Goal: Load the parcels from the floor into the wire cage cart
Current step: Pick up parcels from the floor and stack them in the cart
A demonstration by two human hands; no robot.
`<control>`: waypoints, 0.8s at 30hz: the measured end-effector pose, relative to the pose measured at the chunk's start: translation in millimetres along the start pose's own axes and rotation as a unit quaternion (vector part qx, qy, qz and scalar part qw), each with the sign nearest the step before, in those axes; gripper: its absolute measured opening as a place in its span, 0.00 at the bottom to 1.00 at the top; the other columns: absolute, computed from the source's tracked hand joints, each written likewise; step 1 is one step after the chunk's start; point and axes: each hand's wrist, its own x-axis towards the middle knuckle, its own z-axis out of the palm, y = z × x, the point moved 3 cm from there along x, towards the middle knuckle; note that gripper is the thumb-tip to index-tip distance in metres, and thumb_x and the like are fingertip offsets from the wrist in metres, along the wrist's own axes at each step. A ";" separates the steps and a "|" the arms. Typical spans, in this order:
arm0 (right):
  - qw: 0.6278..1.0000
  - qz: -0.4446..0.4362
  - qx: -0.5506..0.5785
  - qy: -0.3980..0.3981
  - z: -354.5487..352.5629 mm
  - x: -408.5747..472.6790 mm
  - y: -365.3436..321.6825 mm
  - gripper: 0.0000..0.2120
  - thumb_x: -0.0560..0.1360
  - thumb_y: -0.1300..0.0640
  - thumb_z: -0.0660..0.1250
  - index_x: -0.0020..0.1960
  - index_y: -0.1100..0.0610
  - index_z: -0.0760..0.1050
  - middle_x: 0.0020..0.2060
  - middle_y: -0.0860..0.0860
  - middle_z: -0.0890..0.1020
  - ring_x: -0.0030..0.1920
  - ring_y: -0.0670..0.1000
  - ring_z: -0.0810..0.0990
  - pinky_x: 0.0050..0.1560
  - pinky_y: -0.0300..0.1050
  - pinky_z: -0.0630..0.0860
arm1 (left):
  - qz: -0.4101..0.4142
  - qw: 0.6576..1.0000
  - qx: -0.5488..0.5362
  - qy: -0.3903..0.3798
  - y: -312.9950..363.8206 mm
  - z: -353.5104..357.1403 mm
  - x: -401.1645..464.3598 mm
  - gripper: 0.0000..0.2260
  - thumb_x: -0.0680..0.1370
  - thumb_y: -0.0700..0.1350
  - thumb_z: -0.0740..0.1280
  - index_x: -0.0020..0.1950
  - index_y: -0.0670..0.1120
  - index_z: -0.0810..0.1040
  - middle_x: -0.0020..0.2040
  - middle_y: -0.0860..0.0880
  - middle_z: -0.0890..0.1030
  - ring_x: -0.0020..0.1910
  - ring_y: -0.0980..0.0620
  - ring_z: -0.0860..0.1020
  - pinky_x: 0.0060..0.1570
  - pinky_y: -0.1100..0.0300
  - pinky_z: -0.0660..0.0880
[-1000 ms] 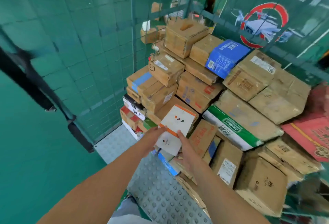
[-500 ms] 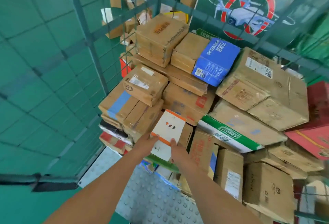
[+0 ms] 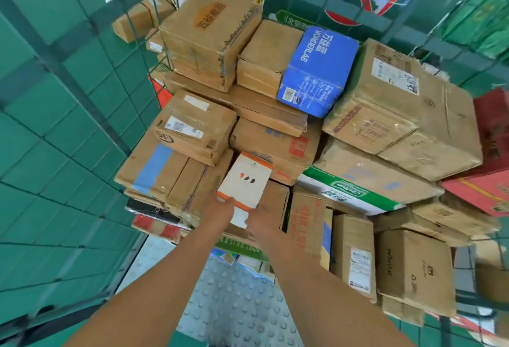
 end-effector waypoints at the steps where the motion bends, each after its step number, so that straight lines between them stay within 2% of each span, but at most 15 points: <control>1: 1.000 -0.003 0.005 0.002 1.0 -1.4 1.2 0.14 0.83 0.63 0.59 0.67 0.56 0.71 0.36 0.46 0.71 0.35 0.47 0.72 0.30 0.37 0.64 | 0.000 1.000 0.002 0.010 -1.9 2.0 -2.9 0.23 0.81 0.45 0.66 0.75 0.48 0.67 0.61 0.45 0.80 0.53 0.45 0.79 0.51 0.51 0.77; 4: 0.998 -0.039 0.034 -0.018 -0.8 -12.1 8.7 0.20 0.82 0.62 0.56 0.72 0.53 0.69 0.37 0.46 0.72 0.32 0.44 0.68 0.28 0.36 0.65 | 0.017 0.999 0.009 0.040 -8.6 11.0 -11.9 0.33 0.80 0.43 0.66 0.81 0.52 0.55 0.61 0.47 0.76 0.54 0.44 0.78 0.49 0.53 0.74; 7: 0.995 -0.063 0.076 -0.032 -3.8 -22.7 17.4 0.22 0.81 0.68 0.55 0.73 0.53 0.66 0.42 0.48 0.77 0.35 0.45 0.72 0.25 0.32 0.69 | 0.042 0.997 0.042 0.054 -23.3 20.9 -21.9 0.31 0.80 0.40 0.65 0.80 0.50 0.56 0.64 0.48 0.71 0.59 0.44 0.77 0.49 0.55 0.73; 8: 0.993 -0.073 0.088 -0.032 -5.6 -28.3 20.2 0.22 0.81 0.69 0.55 0.72 0.55 0.68 0.43 0.49 0.78 0.36 0.45 0.74 0.26 0.31 0.70 | 0.046 0.997 0.046 0.049 -27.0 24.0 -29.0 0.29 0.80 0.39 0.65 0.79 0.49 0.58 0.64 0.48 0.72 0.59 0.45 0.78 0.50 0.56 0.72; 10: 0.992 -0.068 0.099 -0.037 -10.6 -39.5 31.4 0.16 0.80 0.69 0.56 0.65 0.61 0.72 0.44 0.50 0.79 0.39 0.46 0.76 0.34 0.35 0.73 | 0.037 0.998 0.005 0.054 -33.5 31.7 -43.5 0.28 0.80 0.39 0.67 0.77 0.51 0.59 0.56 0.49 0.77 0.48 0.49 0.79 0.48 0.52 0.75; 12: 0.990 -0.049 0.125 -0.033 -20.7 -54.8 52.5 0.09 0.82 0.66 0.57 0.58 0.60 0.73 0.42 0.51 0.76 0.44 0.51 0.78 0.44 0.44 0.75 | 0.022 0.999 -0.014 0.043 -39.7 41.1 -60.1 0.28 0.80 0.38 0.66 0.76 0.52 0.59 0.53 0.48 0.78 0.44 0.48 0.78 0.49 0.51 0.77; 13: 0.989 -0.036 0.141 -0.027 -27.1 -63.1 67.0 0.08 0.82 0.63 0.57 0.60 0.57 0.72 0.43 0.52 0.76 0.47 0.54 0.78 0.48 0.48 0.75 | 0.016 1.000 0.001 0.020 -45.3 48.1 -67.6 0.27 0.79 0.39 0.65 0.76 0.51 0.60 0.54 0.47 0.78 0.45 0.47 0.77 0.47 0.54 0.76; 15: 0.983 0.004 0.178 -0.033 -41.0 -82.0 104.2 0.08 0.84 0.58 0.57 0.61 0.55 0.71 0.47 0.53 0.75 0.46 0.53 0.76 0.48 0.48 0.73 | 0.010 0.998 0.050 -0.040 -58.8 62.3 -84.4 0.19 0.78 0.42 0.66 0.69 0.45 0.70 0.53 0.43 0.80 0.47 0.42 0.79 0.42 0.57 0.71; 17: 0.971 0.049 0.233 -0.029 -54.7 -102.2 147.5 0.05 0.84 0.55 0.58 0.57 0.53 0.72 0.47 0.52 0.76 0.43 0.51 0.75 0.49 0.47 0.71 | 0.007 0.987 0.119 -0.111 -76.0 77.1 -108.9 0.06 0.79 0.44 0.66 0.53 0.44 0.77 0.44 0.42 0.80 0.43 0.42 0.79 0.39 0.58 0.70; 18: 0.962 0.066 0.263 -0.019 -60.9 -114.2 170.4 0.05 0.84 0.54 0.59 0.54 0.52 0.73 0.47 0.52 0.76 0.44 0.52 0.76 0.50 0.47 0.71 | 0.009 0.979 0.136 -0.153 -85.3 85.1 -123.9 0.05 0.80 0.45 0.65 0.46 0.46 0.76 0.40 0.43 0.77 0.40 0.43 0.77 0.40 0.57 0.69; 19: 0.954 0.081 0.287 -0.005 -65.1 -124.3 196.2 0.05 0.84 0.53 0.60 0.54 0.52 0.73 0.48 0.52 0.77 0.47 0.53 0.77 0.53 0.48 0.72 | 0.003 0.970 0.153 -0.190 -97.8 93.7 -138.3 0.09 0.82 0.45 0.64 0.42 0.47 0.73 0.38 0.45 0.75 0.38 0.45 0.75 0.40 0.57 0.69; 22: 0.927 0.115 0.355 0.046 -72.4 -163.1 272.1 0.11 0.85 0.52 0.60 0.63 0.55 0.74 0.54 0.54 0.80 0.53 0.54 0.79 0.62 0.51 0.75 | -0.027 0.945 0.190 -0.264 -140.0 114.3 -182.5 0.10 0.84 0.46 0.62 0.43 0.49 0.71 0.41 0.49 0.74 0.35 0.50 0.72 0.36 0.59 0.65; 24: 0.902 0.131 0.405 0.073 -67.9 -195.7 324.0 0.12 0.85 0.52 0.60 0.65 0.56 0.74 0.54 0.54 0.80 0.53 0.54 0.79 0.64 0.51 0.75 | -0.032 0.928 0.225 -0.295 -172.1 119.6 -215.4 0.10 0.84 0.49 0.63 0.44 0.49 0.71 0.40 0.49 0.73 0.34 0.51 0.70 0.35 0.59 0.64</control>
